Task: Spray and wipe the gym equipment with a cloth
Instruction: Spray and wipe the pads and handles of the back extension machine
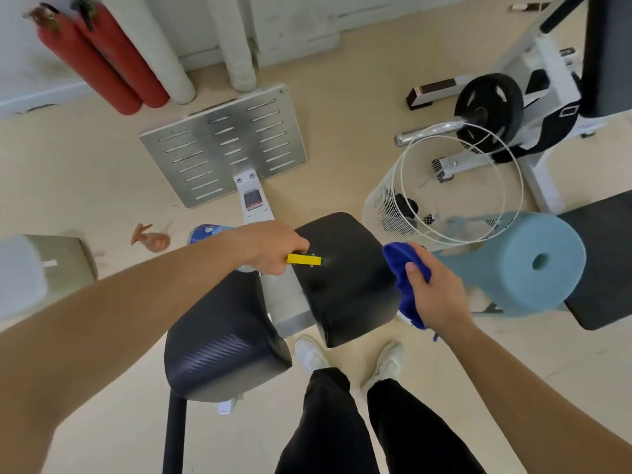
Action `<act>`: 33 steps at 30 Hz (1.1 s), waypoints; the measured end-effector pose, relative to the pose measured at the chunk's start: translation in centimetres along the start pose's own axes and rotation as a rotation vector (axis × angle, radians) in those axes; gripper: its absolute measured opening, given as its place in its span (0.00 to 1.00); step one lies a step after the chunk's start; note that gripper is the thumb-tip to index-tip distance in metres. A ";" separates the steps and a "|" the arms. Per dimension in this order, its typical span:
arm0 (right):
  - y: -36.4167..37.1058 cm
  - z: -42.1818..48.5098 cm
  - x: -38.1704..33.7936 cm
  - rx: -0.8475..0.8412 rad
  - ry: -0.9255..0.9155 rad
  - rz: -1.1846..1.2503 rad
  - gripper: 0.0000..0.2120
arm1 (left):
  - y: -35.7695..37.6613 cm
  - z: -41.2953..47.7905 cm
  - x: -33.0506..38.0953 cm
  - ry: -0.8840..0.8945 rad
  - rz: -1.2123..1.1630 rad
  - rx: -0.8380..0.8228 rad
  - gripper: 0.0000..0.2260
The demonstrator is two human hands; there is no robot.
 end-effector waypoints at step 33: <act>17.2 16.7 -7.2 -0.543 -0.527 -0.665 0.22 | 1.2 -0.5 -5.5 -0.237 -0.174 0.157 0.16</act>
Point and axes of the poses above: each hand's wrist, its own z-axis towards the middle knuckle, its own y-axis out of the palm, x = y × z, the point moved 1 cm from there along z, towards the middle knuckle, and after that the axes turned 5 degrees about x, right-handed, at the moved point
